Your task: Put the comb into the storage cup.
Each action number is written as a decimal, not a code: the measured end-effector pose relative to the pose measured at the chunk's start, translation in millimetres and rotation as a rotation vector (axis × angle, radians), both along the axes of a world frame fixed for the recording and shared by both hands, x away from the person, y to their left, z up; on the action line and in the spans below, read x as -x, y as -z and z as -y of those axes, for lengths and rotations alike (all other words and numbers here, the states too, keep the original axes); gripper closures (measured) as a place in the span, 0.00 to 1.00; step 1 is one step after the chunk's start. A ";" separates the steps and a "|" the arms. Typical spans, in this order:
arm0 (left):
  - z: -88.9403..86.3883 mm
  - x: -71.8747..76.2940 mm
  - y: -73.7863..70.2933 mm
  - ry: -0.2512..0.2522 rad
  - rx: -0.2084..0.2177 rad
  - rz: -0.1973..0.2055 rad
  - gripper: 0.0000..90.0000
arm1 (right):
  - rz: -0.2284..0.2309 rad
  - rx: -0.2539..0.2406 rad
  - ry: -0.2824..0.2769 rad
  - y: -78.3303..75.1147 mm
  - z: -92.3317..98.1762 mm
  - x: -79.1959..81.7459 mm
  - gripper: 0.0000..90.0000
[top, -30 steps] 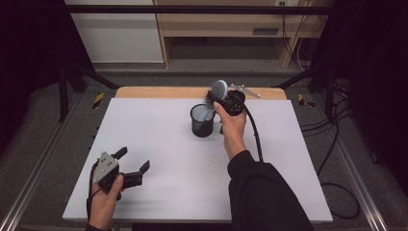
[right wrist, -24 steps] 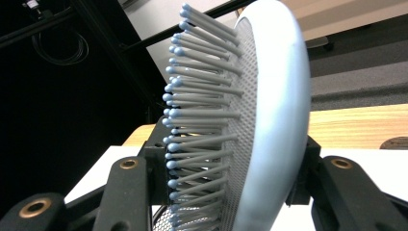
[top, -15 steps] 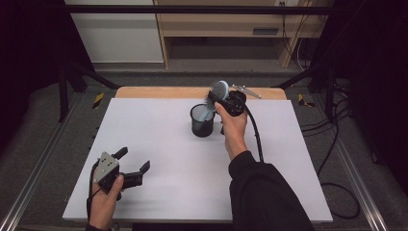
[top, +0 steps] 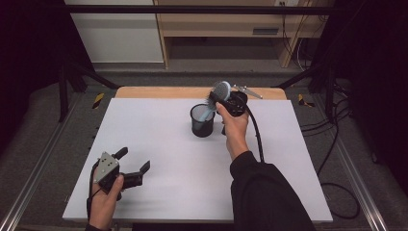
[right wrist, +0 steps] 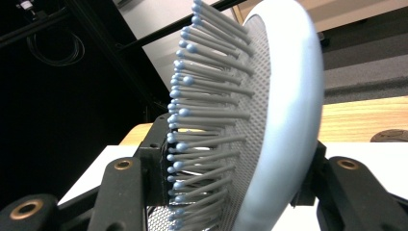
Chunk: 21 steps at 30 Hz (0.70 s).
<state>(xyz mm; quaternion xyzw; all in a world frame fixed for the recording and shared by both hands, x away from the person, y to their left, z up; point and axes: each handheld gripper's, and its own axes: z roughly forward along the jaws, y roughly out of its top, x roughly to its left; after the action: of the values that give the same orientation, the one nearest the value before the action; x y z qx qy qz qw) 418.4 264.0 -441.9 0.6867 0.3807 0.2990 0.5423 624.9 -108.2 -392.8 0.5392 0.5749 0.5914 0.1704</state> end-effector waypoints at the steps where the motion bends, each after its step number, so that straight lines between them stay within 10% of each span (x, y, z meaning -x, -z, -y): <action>1: 0.1 0.1 0.0 0.000 0.001 0.000 0.04 | -0.001 0.002 0.001 0.0 0.1 0.0 0.52; 21: 0.8 0.0 0.4 0.005 0.000 -0.003 0.04 | -0.016 0.028 0.003 0.4 3.9 -0.1 0.48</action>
<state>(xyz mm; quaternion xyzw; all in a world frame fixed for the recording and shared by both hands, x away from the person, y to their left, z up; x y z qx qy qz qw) 418.3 263.2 -442.3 0.6880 0.3798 0.2968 0.5425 625.0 -112.1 -393.2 0.5424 0.5838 0.5785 0.1741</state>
